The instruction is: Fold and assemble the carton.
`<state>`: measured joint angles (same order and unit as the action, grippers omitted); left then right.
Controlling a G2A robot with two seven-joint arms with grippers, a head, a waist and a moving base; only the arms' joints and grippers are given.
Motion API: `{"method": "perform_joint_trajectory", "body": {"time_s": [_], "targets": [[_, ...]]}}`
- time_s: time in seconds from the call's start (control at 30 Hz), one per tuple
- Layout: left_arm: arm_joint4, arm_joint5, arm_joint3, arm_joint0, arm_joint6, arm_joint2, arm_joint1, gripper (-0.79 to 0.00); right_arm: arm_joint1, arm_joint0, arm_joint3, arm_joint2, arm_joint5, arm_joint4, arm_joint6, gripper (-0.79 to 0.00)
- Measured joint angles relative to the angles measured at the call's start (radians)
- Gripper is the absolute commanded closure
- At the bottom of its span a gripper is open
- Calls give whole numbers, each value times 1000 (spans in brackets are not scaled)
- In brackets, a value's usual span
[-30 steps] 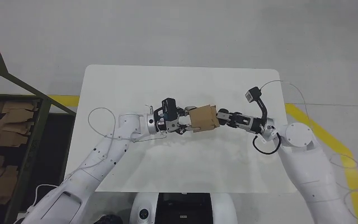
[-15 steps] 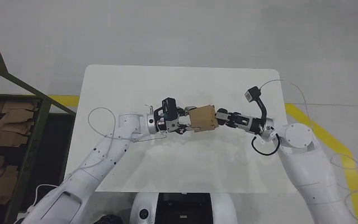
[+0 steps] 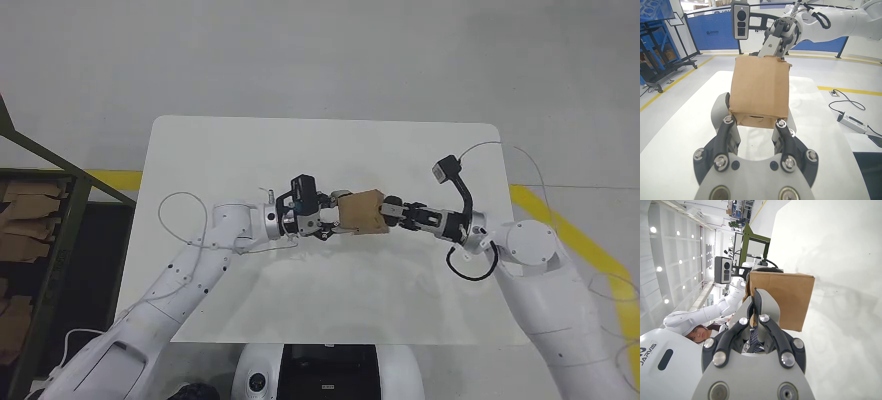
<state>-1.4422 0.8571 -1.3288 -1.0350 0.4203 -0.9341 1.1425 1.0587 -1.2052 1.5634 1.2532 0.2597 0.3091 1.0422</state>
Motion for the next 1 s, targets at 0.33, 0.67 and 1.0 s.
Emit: {"method": "perform_joint_trajectory", "body": {"time_s": [0.33, 0.67, 1.0], "targets": [[26, 5, 17, 7, -25, 2, 4, -277, 1, 2, -23, -5, 22, 58, 13, -108], [53, 5, 29, 6, -34, -5, 5, -280, -6, -47, -29, 21, 57, 92, 17, -95], [68, 1, 32, 8, -57, -1, 9, -283, -13, -106, 13, 46, 89, 87, 2, -86]]}}
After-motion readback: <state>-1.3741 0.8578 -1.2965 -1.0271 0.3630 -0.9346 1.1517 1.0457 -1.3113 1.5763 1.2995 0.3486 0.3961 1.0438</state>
